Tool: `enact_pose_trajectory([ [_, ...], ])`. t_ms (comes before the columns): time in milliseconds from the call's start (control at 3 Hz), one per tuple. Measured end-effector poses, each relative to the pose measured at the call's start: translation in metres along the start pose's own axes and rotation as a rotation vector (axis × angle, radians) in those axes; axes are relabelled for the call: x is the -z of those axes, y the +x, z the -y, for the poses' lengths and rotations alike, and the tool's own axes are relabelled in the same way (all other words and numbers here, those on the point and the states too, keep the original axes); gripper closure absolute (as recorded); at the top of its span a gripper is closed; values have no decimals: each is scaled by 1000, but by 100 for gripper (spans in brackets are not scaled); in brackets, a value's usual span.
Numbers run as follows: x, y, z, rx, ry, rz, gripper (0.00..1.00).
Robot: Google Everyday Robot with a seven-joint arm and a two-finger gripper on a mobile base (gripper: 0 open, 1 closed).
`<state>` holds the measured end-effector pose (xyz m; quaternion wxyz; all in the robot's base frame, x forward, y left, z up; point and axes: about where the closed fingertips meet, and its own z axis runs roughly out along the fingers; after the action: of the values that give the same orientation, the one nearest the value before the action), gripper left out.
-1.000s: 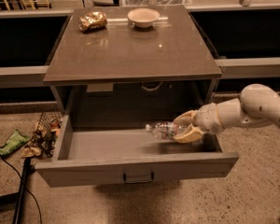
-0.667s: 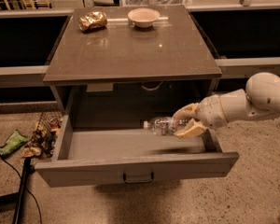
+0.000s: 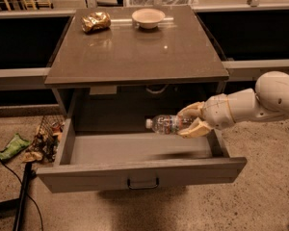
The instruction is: Pick water bottle from top drawer and place on counter
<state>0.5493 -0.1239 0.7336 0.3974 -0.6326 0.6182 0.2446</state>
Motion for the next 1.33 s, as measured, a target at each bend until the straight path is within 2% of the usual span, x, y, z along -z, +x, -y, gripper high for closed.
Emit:
enact_pose_trajectory([
  [333,25,-60,22,82,62,19,100],
  [667,63,-138,71,127,206,40,100],
  [1000,76,-165,109,112,305,71,100],
  [1333,76,-165,109,112,305,72,100],
])
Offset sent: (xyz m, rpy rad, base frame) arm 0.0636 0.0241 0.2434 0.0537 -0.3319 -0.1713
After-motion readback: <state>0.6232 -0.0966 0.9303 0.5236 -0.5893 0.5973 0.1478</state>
